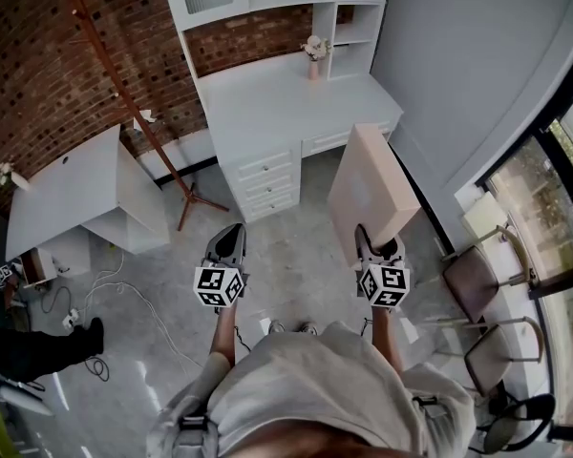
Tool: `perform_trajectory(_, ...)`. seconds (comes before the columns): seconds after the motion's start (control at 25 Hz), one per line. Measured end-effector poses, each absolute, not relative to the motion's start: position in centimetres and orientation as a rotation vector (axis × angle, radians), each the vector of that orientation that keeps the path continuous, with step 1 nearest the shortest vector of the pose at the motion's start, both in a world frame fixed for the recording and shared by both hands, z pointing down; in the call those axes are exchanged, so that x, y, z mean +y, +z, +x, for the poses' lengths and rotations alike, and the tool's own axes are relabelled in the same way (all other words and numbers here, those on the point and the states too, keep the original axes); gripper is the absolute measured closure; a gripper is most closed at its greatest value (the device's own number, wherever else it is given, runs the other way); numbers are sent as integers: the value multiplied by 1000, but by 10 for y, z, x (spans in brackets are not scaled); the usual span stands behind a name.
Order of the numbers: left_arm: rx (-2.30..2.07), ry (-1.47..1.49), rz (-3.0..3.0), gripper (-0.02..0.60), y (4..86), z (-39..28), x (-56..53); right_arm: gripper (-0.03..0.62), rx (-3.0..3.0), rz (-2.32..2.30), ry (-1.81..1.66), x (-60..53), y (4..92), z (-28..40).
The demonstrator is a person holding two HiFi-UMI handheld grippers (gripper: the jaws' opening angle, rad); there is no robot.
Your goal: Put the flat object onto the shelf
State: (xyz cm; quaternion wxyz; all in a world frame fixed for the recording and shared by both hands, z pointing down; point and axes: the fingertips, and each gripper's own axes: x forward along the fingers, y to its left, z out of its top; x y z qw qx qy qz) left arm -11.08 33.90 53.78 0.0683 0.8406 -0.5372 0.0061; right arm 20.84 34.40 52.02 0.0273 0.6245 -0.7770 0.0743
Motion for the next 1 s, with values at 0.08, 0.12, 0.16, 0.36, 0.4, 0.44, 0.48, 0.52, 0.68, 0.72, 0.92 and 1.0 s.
perform_trajectory(0.08,-1620,20,2531,566,538,-106,340,310,-2408,1907,215,344,520,208)
perform_trajectory(0.12,-1621,19,2530,566,538,-103,340,310,-2417,1900,210,344,520,209)
perform_trajectory(0.16,-1623,19,2531,566,538,-99,341,310,-2427,1894,207,344,519,209)
perform_trajectory(0.36,-1618,24,2534,566,538,-77,345,310,-2468,1873,172,340,510,219)
perform_trajectory(0.4,-1618,25,2533,566,538,-73,345,310,-2476,1868,167,338,509,220)
perform_trajectory(0.44,-1619,27,2531,566,539,-70,345,310,-2483,1863,164,336,508,222)
perform_trajectory(0.48,-1620,29,2528,566,542,-66,346,311,-2490,1856,162,335,508,224)
perform_trajectory(0.52,-1621,31,2523,566,544,-63,346,312,-2496,1851,160,334,509,227)
perform_trajectory(0.68,-1619,42,2505,566,553,-56,340,310,-2505,1846,158,324,510,236)
perform_trajectory(0.72,-1621,46,2500,566,554,-56,338,310,-2507,1846,160,321,510,237)
perform_trajectory(0.92,-1628,44,2490,566,558,-58,316,310,-2507,1844,156,296,513,238)
perform_trajectory(1.0,-1622,45,2491,566,561,-58,304,310,-2506,1845,158,284,514,237)
